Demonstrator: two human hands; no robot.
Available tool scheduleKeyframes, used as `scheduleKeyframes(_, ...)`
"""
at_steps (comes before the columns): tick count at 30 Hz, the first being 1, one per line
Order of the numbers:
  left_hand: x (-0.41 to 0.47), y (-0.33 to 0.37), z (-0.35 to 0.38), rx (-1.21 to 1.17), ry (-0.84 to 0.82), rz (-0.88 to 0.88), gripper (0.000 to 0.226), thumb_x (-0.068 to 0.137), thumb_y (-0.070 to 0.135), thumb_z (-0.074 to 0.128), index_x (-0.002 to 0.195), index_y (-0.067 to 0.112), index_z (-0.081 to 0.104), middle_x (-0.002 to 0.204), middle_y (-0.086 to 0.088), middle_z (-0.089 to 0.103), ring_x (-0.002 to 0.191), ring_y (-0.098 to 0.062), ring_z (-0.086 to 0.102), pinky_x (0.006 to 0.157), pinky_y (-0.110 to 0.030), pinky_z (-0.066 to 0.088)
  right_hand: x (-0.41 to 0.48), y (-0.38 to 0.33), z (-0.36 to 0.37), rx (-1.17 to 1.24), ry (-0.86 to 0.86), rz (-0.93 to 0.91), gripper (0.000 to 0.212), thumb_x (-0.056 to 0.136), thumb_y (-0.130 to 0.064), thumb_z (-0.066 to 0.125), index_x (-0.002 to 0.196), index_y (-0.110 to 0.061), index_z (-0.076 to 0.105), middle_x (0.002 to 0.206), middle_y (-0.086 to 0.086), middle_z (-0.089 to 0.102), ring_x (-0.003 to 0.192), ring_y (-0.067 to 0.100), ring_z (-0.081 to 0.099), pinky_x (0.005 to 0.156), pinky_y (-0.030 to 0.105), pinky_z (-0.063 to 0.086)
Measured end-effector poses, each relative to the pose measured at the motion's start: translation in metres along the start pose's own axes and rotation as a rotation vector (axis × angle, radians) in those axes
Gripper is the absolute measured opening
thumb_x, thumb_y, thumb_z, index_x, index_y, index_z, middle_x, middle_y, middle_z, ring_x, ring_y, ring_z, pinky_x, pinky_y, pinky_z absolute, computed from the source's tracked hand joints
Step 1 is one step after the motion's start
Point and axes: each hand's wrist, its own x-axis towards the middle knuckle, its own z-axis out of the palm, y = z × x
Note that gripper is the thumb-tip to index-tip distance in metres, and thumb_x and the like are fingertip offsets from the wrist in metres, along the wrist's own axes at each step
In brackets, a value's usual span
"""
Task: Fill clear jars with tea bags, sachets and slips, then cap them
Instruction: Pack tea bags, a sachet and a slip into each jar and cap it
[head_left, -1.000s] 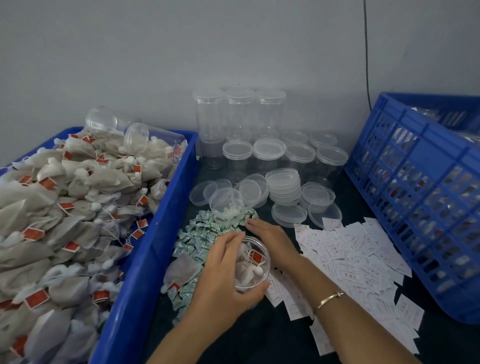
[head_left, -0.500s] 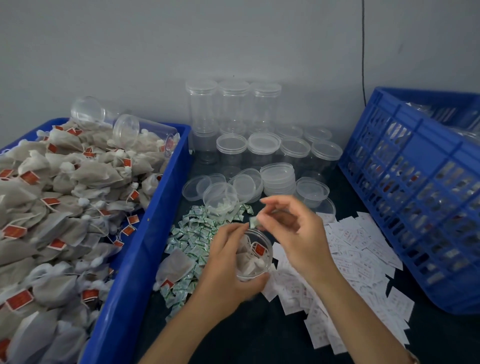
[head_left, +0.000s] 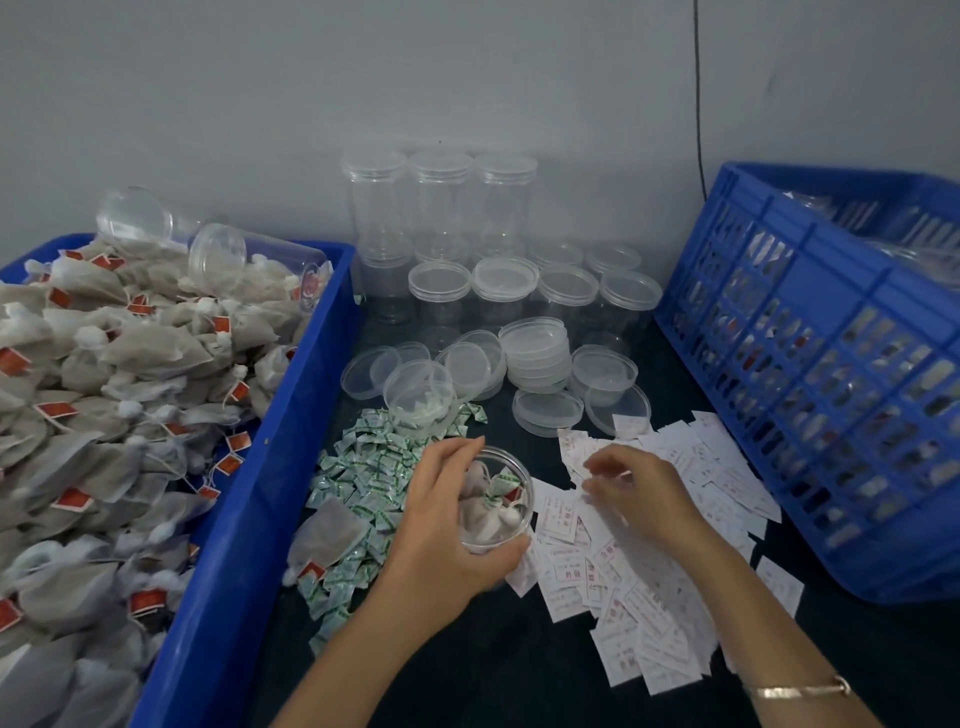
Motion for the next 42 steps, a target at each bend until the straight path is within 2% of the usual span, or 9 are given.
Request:
scheduleKeyframes(10, -0.002, 0.001, 0.0, -0.003, 0.005, 0.009, 0.08, 0.07, 0.018, 0.084, 0.137, 0.027, 0.04, 0.133, 0.02, 0.032, 0.122, 0.014, 0.033, 0.095, 0.002, 0.027, 0.02, -0.027, 0.031, -0.191, -0.131, -0.174, 0.027, 0.085, -0.03, 0.078, 0.107, -0.019, 0.066, 0.099, -0.005, 0.059, 0.091, 0.012, 0.054, 0.077, 0.024, 0.044)
scheduleKeyframes(13, -0.002, 0.001, 0.0, 0.002, 0.009, 0.014, 0.08, 0.07, 0.018, 0.085, 0.136, 0.028, 0.04, 0.132, 0.023, 0.032, 0.122, 0.015, 0.034, 0.095, 0.001, 0.027, 0.026, -0.033, 0.031, -0.217, -0.212, -0.134, 0.021, 0.085, -0.023, 0.079, 0.093, -0.021, 0.06, 0.091, -0.007, 0.057, 0.083, 0.011, 0.053, 0.07, 0.022, 0.044)
scheduleKeyframes(16, -0.002, 0.001, -0.001, 0.004, 0.006, 0.013, 0.08, 0.07, 0.018, 0.084, 0.136, 0.029, 0.039, 0.131, 0.024, 0.032, 0.123, 0.013, 0.034, 0.096, 0.001, 0.028, 0.029, -0.038, 0.028, -0.203, -0.267, -0.113, 0.025, 0.085, -0.016, 0.078, 0.079, -0.023, 0.055, 0.087, -0.005, 0.061, 0.081, 0.014, 0.056, 0.077, 0.032, 0.051)
scheduleKeyframes(20, -0.002, 0.001, -0.001, 0.007, 0.0, 0.009, 0.081, 0.07, 0.019, 0.084, 0.137, 0.027, 0.04, 0.132, 0.023, 0.031, 0.123, 0.013, 0.033, 0.096, 0.001, 0.027, 0.029, -0.04, 0.027, -0.031, -0.14, -0.09, 0.026, 0.084, -0.009, 0.078, 0.076, -0.023, 0.057, 0.079, -0.003, 0.062, 0.072, 0.01, 0.056, 0.069, 0.026, 0.049)
scheduleKeyframes(26, -0.002, -0.001, 0.0, 0.013, 0.004, 0.003, 0.082, 0.07, 0.023, 0.084, 0.139, 0.028, 0.039, 0.132, 0.026, 0.03, 0.125, 0.011, 0.033, 0.099, -0.001, 0.028, 0.027, -0.041, 0.008, 0.244, 0.106, -0.055, 0.015, 0.09, -0.011, 0.073, 0.101, -0.018, 0.068, 0.086, -0.008, 0.062, 0.082, 0.006, 0.057, 0.069, 0.012, 0.043)
scheduleKeyframes(32, -0.002, -0.005, 0.0, -0.015, -0.009, -0.014, 0.087, 0.07, 0.027, 0.084, 0.142, 0.031, 0.037, 0.131, 0.032, 0.03, 0.125, 0.007, 0.039, 0.101, -0.008, 0.036, -0.024, -0.083, -0.013, 0.54, 0.335, -0.446, 0.016, 0.092, -0.013, 0.07, 0.092, -0.029, 0.073, 0.092, -0.015, 0.07, 0.093, 0.0, 0.065, 0.08, 0.011, 0.048)
scheduleKeyframes(37, -0.002, -0.004, 0.001, -0.103, 0.004, -0.007, 0.097, 0.07, 0.015, 0.084, 0.145, 0.026, 0.023, 0.132, 0.018, 0.039, 0.12, 0.014, 0.041, 0.091, 0.0, 0.036, -0.058, -0.102, 0.008, 0.229, 0.169, -0.824, 0.01, 0.09, -0.021, 0.071, 0.096, -0.015, 0.077, 0.093, -0.007, 0.068, 0.096, 0.008, 0.06, 0.089, 0.028, 0.047)
scheduleKeyframes(39, -0.002, -0.005, 0.001, -0.081, 0.014, 0.018, 0.097, 0.068, 0.011, 0.084, 0.145, 0.021, 0.026, 0.129, 0.013, 0.041, 0.119, 0.015, 0.041, 0.091, 0.001, 0.034, -0.059, -0.095, 0.013, 0.082, 0.07, -0.831, 0.009, 0.087, -0.013, 0.075, 0.094, -0.015, 0.079, 0.092, -0.007, 0.071, 0.097, 0.012, 0.058, 0.092, 0.037, 0.043)
scheduleKeyframes(42, -0.001, -0.004, 0.0, -0.086, 0.017, 0.005, 0.098, 0.068, 0.014, 0.084, 0.146, 0.024, 0.025, 0.128, 0.016, 0.041, 0.118, 0.015, 0.04, 0.092, 0.0, 0.034, -0.059, -0.084, 0.01, 0.0, -0.148, -0.728, 0.018, 0.098, -0.026, 0.063, 0.11, -0.028, 0.075, 0.103, -0.015, 0.07, 0.109, -0.001, 0.05, 0.106, 0.026, 0.027)
